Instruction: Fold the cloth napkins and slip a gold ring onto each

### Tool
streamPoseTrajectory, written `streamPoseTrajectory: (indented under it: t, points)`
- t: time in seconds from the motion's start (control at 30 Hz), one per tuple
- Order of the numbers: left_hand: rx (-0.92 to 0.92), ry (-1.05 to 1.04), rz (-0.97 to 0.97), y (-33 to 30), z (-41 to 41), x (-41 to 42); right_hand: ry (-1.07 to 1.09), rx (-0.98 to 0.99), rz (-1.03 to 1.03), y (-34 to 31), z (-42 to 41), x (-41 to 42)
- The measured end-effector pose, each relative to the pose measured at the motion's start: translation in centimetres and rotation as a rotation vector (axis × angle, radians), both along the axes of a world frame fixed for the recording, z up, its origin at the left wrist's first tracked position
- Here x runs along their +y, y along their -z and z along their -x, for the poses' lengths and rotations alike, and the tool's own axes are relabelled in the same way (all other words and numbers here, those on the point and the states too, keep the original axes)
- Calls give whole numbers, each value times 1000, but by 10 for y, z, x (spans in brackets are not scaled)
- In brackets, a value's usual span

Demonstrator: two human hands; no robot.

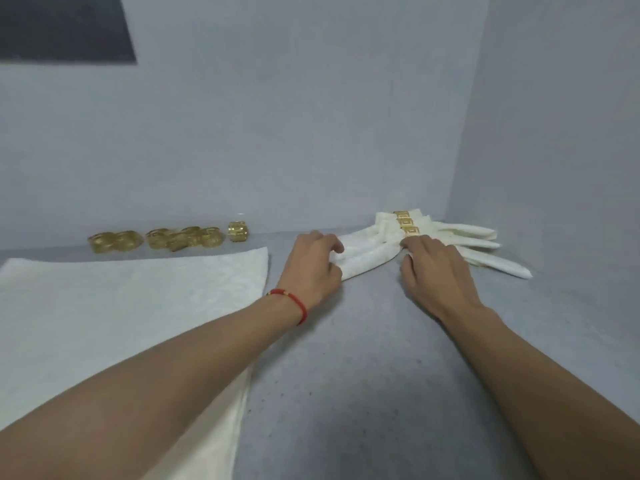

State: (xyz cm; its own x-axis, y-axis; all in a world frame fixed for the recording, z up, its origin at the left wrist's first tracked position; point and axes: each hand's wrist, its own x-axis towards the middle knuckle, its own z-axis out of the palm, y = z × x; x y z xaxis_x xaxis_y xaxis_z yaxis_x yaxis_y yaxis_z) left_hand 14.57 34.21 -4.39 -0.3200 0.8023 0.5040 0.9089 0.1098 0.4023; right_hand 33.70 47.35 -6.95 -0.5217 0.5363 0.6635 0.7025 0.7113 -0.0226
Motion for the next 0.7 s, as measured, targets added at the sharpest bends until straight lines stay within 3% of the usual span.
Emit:
streamPoseTrajectory:
  t: [0.2,0.33,0.5,0.7]
  points:
    - [-4,-91,80,3,37,-192,-485,-11,309,-23,31,-186]
    - [5,-176,76,12,50,-324,-733,-114,658,-37,45,-285]
    - [-44,-82,192,18,44,-411,-692,-486,857,-49,53,-334]
    - [28,-27,222,25,40,-427,-637,-508,920,-53,74,-336]
